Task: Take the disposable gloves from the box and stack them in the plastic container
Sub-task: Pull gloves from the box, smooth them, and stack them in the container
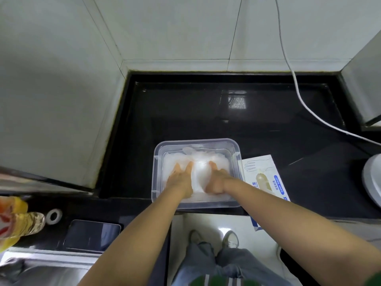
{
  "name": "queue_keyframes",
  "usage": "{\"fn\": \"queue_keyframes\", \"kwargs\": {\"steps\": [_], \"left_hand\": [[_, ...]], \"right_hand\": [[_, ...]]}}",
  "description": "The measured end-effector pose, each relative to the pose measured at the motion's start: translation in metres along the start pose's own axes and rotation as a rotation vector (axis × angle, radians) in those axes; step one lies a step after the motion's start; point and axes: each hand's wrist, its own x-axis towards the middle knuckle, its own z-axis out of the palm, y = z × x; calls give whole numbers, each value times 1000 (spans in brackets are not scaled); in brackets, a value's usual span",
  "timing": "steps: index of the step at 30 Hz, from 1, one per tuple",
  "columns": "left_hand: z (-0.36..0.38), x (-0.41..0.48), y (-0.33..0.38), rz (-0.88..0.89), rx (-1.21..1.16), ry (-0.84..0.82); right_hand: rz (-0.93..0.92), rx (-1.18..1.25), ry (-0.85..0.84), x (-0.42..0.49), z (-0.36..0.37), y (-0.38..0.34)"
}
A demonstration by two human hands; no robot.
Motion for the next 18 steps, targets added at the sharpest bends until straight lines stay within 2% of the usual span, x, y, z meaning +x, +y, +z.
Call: {"fn": "queue_keyframes", "kwargs": {"steps": [3, 7, 9, 11, 14, 18], "left_hand": [[-1, -10, 8, -4, 11, 202], [-10, -23, 28, 67, 8, 521], [-16, -32, 44, 111, -69, 594], [-16, -39, 64, 148, -123, 612], [-10, -43, 90, 183, -192, 551], [5, -43, 113, 168, -251, 516]], "right_hand": [[-83, 72, 114, -14, -6, -3], [-344, 300, 520, -36, -31, -2], [-370, 353, 662, -46, -46, 12], [-300, 344, 707, -57, -58, 35], [-39, 167, 675, -66, -69, 73], [212, -97, 333, -77, -64, 116]]}}
